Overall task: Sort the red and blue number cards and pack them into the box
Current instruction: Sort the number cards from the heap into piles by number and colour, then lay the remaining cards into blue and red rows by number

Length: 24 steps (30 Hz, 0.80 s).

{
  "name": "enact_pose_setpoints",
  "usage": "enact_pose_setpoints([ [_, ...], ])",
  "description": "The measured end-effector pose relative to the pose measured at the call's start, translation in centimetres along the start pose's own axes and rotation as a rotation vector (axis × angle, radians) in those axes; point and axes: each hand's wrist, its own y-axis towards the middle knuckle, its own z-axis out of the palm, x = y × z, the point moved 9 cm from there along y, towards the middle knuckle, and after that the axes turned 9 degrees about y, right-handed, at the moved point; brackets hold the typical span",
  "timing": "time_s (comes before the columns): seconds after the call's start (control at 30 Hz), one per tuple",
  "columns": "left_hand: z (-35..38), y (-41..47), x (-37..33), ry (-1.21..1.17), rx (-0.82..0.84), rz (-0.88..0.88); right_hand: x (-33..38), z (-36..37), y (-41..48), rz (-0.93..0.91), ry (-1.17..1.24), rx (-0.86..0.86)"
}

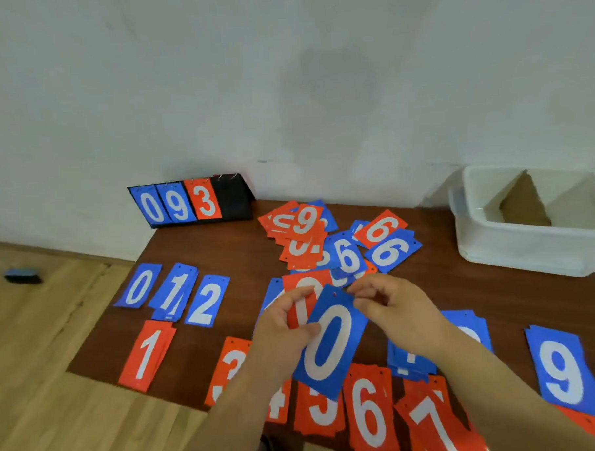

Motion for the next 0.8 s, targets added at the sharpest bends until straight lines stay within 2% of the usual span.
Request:
enact_pose_setpoints([
  [0.2, -12.2, 0.7, 7.0, -0.056, -0.122, -0.037, 3.2, 12.9, 4.2, 0.025, -0.030, 0.089],
  [0.37, -27.1, 1.1, 15.3, -0.005, -0.281, -0.147, 6.2, 24.7, 10.0, 0.036, -0.054, 0.031],
  [0.53, -41.2, 0.0, 22.4, -0.130, -0.427, -0.277, 8.4, 36.9, 18.6, 0.065, -0.131, 0.074],
  [0.67, -47.7, -0.3, 25.7, -0.185, -0.475, -0.294, 9.5, 44.1, 25.1, 0.107, -0.166, 0.105],
  [0.8, -50.6, -0.1, 29.1, -0.140, -0.462, -0.317, 9.3, 49.1, 30.5, 0.144, -0.201, 0.104],
])
